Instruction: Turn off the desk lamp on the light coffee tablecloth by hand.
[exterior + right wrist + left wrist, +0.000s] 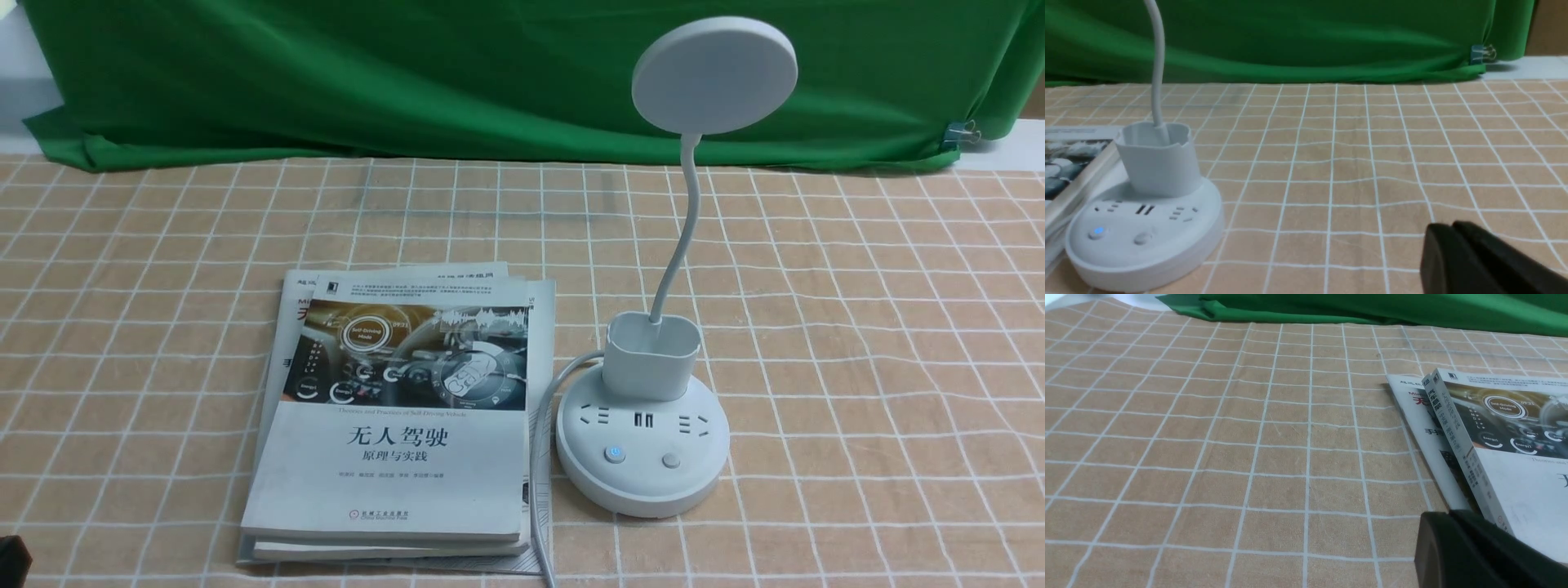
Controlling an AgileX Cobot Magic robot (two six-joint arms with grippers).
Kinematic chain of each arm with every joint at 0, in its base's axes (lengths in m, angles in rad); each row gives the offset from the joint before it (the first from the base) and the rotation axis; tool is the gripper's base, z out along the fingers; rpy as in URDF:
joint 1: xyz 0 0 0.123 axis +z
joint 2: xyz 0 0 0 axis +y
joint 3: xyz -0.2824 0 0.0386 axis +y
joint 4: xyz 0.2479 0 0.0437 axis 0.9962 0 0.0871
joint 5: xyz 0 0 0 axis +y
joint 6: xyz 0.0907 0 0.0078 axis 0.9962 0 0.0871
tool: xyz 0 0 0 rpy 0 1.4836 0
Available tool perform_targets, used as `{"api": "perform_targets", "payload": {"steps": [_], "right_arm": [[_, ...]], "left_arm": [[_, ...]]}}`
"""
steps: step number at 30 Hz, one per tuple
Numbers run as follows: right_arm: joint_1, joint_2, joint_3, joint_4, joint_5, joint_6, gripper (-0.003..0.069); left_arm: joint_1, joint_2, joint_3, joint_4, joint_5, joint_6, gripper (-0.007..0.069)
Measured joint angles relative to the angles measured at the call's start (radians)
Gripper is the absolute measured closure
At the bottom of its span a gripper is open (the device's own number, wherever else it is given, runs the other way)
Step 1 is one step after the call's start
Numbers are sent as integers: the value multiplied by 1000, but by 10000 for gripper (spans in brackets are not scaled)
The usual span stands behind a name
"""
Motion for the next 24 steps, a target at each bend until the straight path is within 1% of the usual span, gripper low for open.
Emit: {"api": "perform_targets", "payload": {"steps": [3,10,24], "right_arm": [[10,0,0,0,-1,-20,639],[12,0,0,0,-1,-23,641],[12,0,0,0,-1,-23,606]], "left_arm": [[0,0,0,0,0,0,620],[0,0,0,0,0,0,620],[0,0,0,0,0,0,620]]}}
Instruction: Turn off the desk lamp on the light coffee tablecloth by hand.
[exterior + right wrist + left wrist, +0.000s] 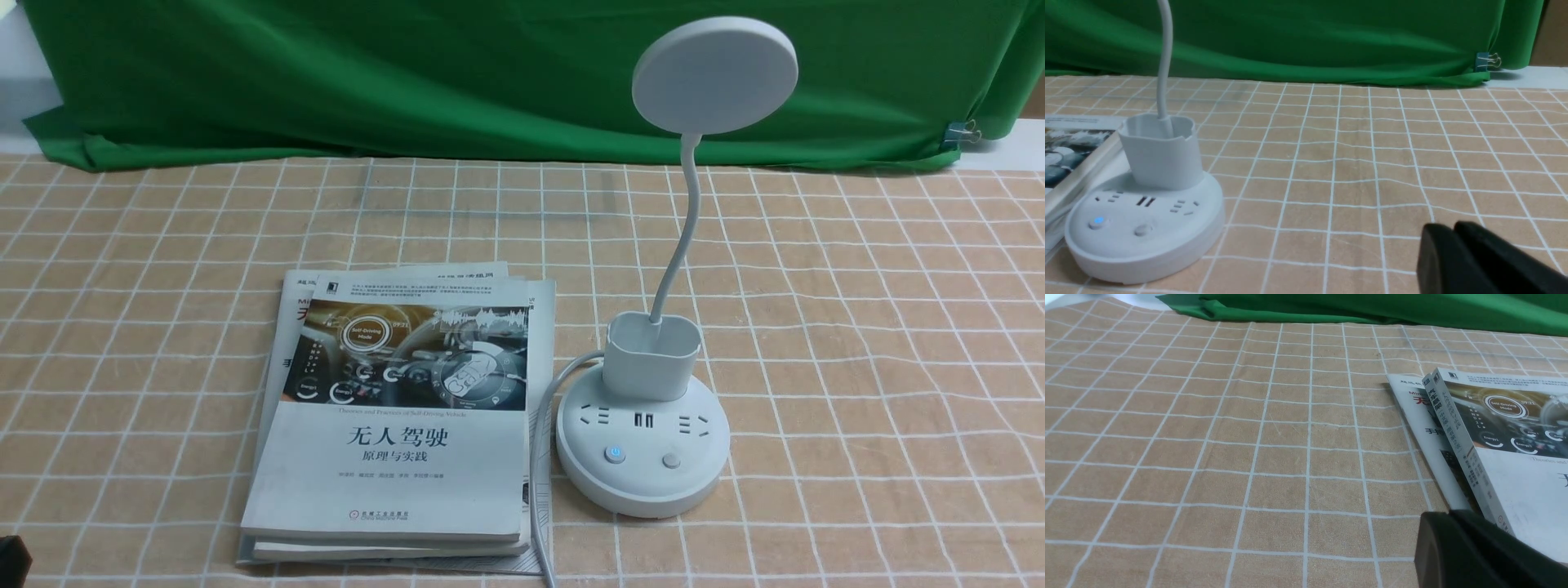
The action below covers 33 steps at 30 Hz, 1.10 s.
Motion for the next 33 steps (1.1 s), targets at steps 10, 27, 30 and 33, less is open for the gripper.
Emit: {"api": "perform_targets", "payload": {"steps": [10,27,30,33], "right_arm": [[0,-1,0,0,0,0,582],[0,-1,0,0,-2,0,536],[0,-1,0,0,-3,0,526],[0,-1,0,0,-5,0,513]], "left_arm": [[0,0,0,0,0,0,620],[0,0,0,0,0,0,620],[0,0,0,0,0,0,620],[0,0,0,0,0,0,620]]}}
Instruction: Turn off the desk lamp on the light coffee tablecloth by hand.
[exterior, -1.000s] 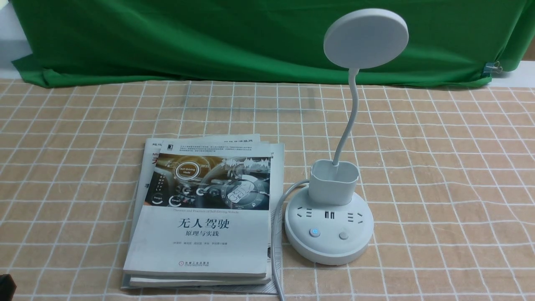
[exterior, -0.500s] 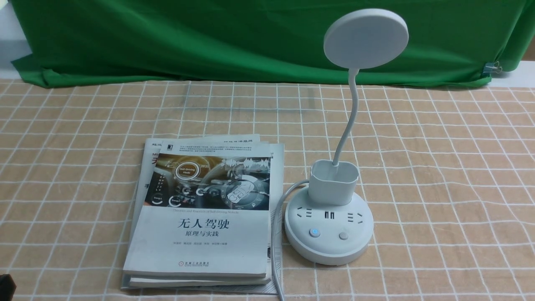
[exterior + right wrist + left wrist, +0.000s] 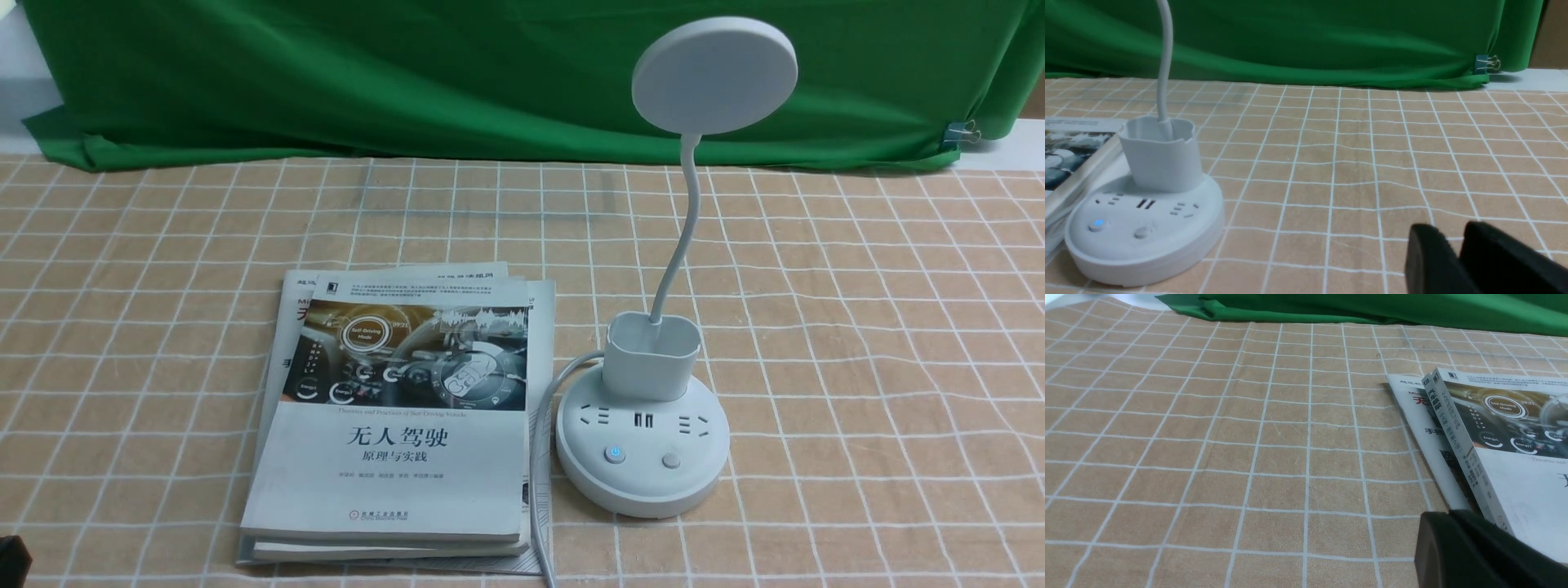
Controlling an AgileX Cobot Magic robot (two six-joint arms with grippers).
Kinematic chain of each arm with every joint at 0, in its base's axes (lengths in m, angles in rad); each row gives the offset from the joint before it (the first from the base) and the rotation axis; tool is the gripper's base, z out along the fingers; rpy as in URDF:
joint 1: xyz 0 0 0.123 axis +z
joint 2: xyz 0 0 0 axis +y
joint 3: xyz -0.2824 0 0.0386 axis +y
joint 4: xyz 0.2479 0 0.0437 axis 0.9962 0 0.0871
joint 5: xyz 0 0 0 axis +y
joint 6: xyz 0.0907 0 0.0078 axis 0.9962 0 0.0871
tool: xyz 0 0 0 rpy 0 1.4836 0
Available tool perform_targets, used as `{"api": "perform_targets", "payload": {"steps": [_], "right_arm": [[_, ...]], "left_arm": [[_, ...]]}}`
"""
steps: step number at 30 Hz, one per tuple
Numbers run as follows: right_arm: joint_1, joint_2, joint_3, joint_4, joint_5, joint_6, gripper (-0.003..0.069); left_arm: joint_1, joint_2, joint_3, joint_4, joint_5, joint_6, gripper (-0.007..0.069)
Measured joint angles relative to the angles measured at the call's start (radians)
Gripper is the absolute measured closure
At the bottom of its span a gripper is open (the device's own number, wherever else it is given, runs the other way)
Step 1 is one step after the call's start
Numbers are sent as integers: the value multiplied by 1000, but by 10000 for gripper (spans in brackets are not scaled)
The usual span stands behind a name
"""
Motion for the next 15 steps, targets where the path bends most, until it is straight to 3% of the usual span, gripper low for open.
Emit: {"api": "perform_targets", "payload": {"steps": [15], "right_arm": [[0,0,0,0,-1,0,483]], "left_arm": [[0,0,0,0,0,0,620]]}}
